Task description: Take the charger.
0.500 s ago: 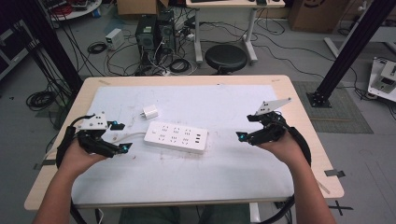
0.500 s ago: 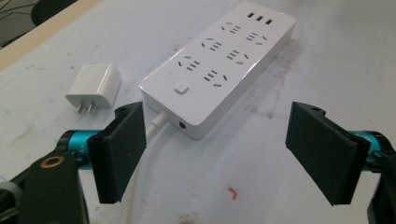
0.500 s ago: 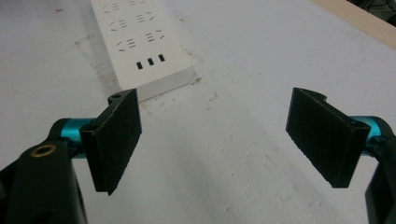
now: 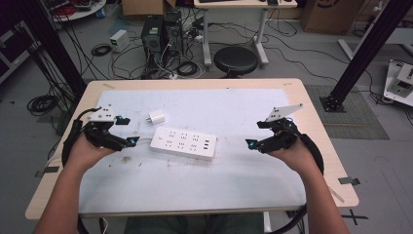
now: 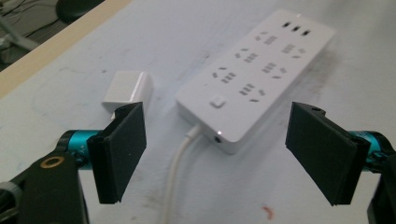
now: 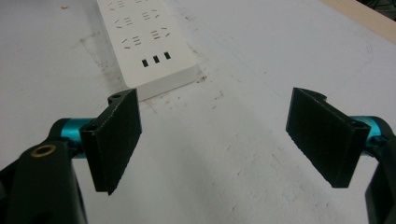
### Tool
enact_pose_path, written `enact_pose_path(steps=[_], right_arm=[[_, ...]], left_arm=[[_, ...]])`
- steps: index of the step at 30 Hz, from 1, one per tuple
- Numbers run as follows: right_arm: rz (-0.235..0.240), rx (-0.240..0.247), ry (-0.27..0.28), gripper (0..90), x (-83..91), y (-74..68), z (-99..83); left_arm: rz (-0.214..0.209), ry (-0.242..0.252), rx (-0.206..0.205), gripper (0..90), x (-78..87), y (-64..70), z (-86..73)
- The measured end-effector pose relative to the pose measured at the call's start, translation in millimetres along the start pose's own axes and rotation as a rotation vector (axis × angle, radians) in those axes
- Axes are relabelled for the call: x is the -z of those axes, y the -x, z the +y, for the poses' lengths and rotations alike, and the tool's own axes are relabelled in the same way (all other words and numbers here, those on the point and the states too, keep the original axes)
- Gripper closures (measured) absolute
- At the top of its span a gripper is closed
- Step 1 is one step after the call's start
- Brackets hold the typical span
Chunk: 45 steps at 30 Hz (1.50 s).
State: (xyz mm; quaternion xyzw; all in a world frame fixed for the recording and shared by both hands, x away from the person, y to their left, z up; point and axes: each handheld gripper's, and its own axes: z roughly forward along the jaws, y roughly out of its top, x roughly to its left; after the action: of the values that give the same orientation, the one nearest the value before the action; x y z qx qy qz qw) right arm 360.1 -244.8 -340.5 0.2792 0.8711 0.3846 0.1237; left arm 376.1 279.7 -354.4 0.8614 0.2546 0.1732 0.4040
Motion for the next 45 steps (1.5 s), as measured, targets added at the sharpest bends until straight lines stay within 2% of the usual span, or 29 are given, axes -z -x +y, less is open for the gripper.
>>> enact_pose_path(steps=[2, 3, 6, 8, 9, 10, 11, 13, 15, 17, 19, 20, 23, 25, 29, 34, 40, 45], right_arm=[[-0.002, -0.003, 0.0, 18.6, 0.4, -0.9, -0.1], [-0.002, 0.002, -0.002, 18.6, 1.4, -1.4, -0.6], [-0.007, -0.003, 0.002, 18.6, 2.0, -1.9, -1.8], [-0.004, -0.008, -0.001, 18.6, 2.3, -2.7, -3.1], [-0.004, -0.008, -0.001, 18.6, 2.3, -2.7, -3.1], [-0.004, -0.014, 0.0, 18.6, 2.4, -3.9, -5.1], [-0.004, -0.014, 0.0, 18.6, 2.4, -3.9, -5.1], [-0.006, -0.004, 0.001, 18.6, 1.9, -4.4, -6.4], [0.0, -0.005, -0.009, 18.6, 2.1, -5.1, -7.3], [0.0, -0.004, -0.016, 18.6, 2.1, -5.0, -7.8], [0.004, -0.002, -0.018, 18.6, 1.7, -4.8, -8.0], [0.006, 0.001, -0.015, 18.6, 0.9, -5.4, -8.3], [0.008, -0.002, -0.017, 18.6, -0.2, -6.1, -8.7], [0.012, 0.002, -0.018, 18.6, -0.9, -6.2, -9.3], [0.002, -0.003, -0.01, 18.6, -0.1, -5.3, -9.8], [-0.006, -0.01, -0.015, 18.6, 1.0, -5.4, -9.8], [-0.015, -0.012, -0.013, 18.6, 1.4, -4.8, -10.3], [-0.015, -0.013, -0.013, 18.6, 1.2, -5.1, -10.2]], left_arm=[[0.012, -0.006, 0.016, 19.9, -8.1, -9.5, 5.0], [0.024, -0.022, 0.028, 19.9, -17.7, -17.2, 10.9], [0.017, -0.022, 0.037, 19.9, -27.6, -24.5, 16.5], [0.017, -0.05, 0.03, 19.9, -39.2, -30.5, 22.1], [0.017, -0.05, 0.03, 19.9, -39.2, -30.5, 22.1], [0.006, -0.058, 0.032, 19.9, -51.7, -37.3, 26.0], [0.007, -0.057, 0.038, 19.9, -57.3, -39.6, 26.9], [0.003, -0.07, 0.026, 19.9, -66.4, -44.5, 28.4], [-0.012, -0.083, 0.041, 19.9, -77.6, -51.3, 28.5], [-0.019, -0.075, 0.065, 19.9, -85.7, -58.1, 26.0], [-0.011, -0.108, 0.073, 19.9, -93.4, -65.2, 22.3], [-0.02, -0.12, 0.093, 19.9, -100.3, -70.5, 19.5], [-0.014, -0.117, 0.085, 19.9, -105.6, -73.0, 18.8], [-0.006, -0.131, 0.076, 19.9, -111.3, -75.2, 18.4], [-0.019, -0.136, 0.091, 19.9, -122.7, -78.6, 14.6], [-0.015, -0.168, 0.101, 19.9, -136.4, -82.2, 4.5], [-0.018, -0.173, 0.086, 19.9, -141.1, -82.6, 1.8], [-0.006, -0.183, 0.077, 25.8, -142.0, -82.7, 1.6]])
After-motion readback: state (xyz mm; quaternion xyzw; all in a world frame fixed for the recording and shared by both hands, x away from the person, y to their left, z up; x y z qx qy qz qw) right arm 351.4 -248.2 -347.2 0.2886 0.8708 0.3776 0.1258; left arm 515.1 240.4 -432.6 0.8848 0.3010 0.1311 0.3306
